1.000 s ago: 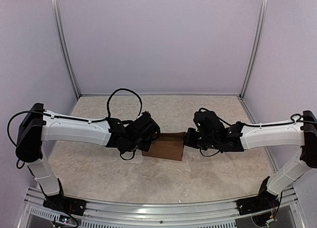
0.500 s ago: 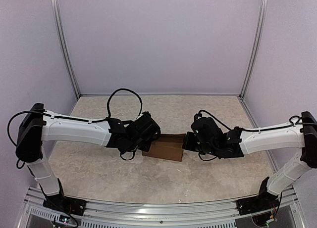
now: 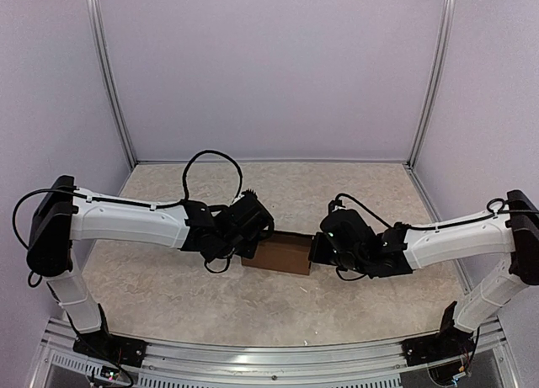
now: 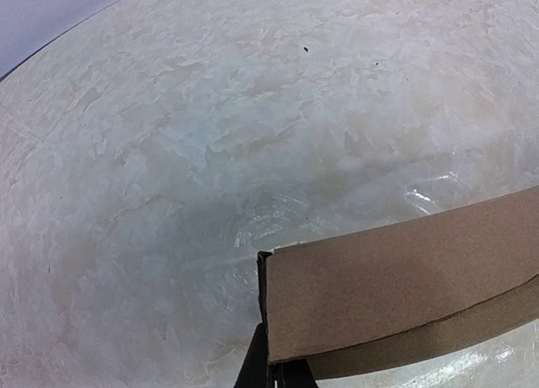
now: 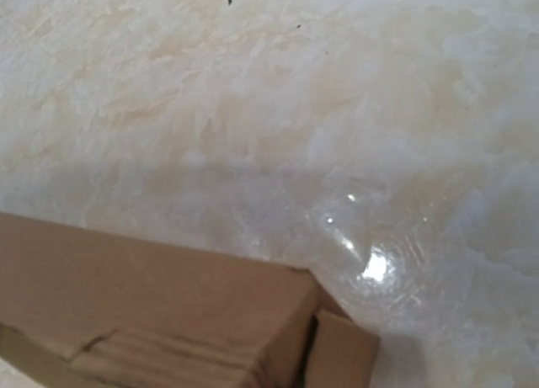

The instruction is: Fold the paper box

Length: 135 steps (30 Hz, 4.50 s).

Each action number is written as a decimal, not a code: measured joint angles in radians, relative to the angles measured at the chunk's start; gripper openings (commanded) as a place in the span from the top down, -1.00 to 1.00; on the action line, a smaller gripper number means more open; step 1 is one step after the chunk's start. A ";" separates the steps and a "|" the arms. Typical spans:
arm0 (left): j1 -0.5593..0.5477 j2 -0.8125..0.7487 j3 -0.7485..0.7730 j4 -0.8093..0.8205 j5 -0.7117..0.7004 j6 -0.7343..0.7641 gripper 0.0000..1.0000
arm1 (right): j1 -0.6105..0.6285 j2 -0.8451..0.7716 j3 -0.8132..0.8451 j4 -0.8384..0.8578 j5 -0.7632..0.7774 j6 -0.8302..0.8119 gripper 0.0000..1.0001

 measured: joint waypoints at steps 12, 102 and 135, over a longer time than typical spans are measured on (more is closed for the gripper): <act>-0.006 0.002 0.003 -0.006 -0.003 -0.005 1.00 | 0.008 0.000 0.003 -0.027 0.009 0.006 0.55; 0.172 -0.332 -0.323 0.515 0.686 0.161 1.00 | 0.054 0.150 0.054 0.198 0.122 -0.235 1.00; 0.288 -0.029 -0.568 1.227 0.938 -0.021 1.00 | -0.143 -0.151 0.047 0.121 -0.264 -0.427 1.00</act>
